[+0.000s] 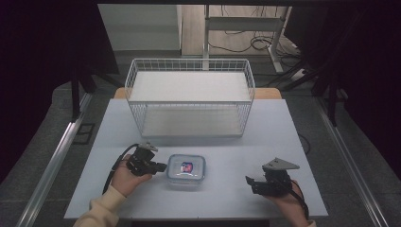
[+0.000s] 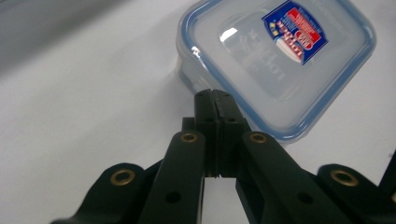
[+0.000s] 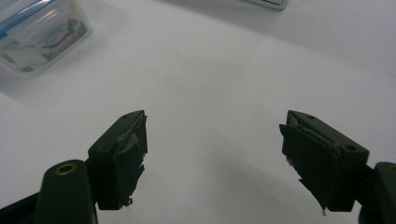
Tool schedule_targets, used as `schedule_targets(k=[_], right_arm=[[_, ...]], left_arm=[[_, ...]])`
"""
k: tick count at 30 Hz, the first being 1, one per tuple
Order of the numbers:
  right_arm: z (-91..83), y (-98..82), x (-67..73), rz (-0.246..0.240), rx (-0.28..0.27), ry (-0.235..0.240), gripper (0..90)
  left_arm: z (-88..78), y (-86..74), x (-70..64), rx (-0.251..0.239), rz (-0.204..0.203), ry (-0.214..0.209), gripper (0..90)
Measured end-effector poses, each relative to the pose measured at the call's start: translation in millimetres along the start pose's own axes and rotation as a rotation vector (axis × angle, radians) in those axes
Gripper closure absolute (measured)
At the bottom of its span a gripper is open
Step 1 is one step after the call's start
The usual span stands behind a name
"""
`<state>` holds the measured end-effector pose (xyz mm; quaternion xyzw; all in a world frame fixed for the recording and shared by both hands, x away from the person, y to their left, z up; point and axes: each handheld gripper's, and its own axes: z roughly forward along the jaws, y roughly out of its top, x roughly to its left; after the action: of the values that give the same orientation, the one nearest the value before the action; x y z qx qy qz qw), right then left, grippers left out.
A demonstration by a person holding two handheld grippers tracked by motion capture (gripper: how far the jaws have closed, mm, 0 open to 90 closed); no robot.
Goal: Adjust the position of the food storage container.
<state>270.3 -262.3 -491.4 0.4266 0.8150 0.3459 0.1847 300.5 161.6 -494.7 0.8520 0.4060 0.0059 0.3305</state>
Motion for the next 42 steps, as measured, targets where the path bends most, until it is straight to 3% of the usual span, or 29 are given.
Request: schedule_targets(k=[9,28,36,37,39,41,42], right_arm=[[1.1,-0.3,0.3,-0.007,0.003,0.002,22.5],[1.8,-0.6,0.0,-0.013,0.004,0.005,22.4],[2.6,-1.7,-0.9,-0.015,0.008,0.004,22.3],[2.8,-1.8,-0.6,-0.017,0.01,0.004,22.2],[3.3,-1.6,0.4,-0.018,0.011,0.007,22.1],[3.4,-1.4,1.0,-0.018,0.011,0.009,22.1],[3.0,-1.4,1.0,-0.02,0.011,0.008,21.9]], left_arm=[[9.7,2.1,-6.9,0.007,0.013,-0.026,89.8],[12.3,3.2,-13.2,0.009,0.03,-0.046,88.6],[-7.6,-3.1,-6.8,-0.065,0.01,-0.011,88.1],[-11.8,-5.5,-5.8,-0.083,0.001,-0.004,86.7],[-16.4,-9.5,-3.4,-0.105,-0.016,0.019,75.5],[-18.2,-12.9,-1.4,-0.116,-0.039,0.054,58.1],[-19.4,-15.6,1.9,-0.124,-0.064,0.062,45.2]])
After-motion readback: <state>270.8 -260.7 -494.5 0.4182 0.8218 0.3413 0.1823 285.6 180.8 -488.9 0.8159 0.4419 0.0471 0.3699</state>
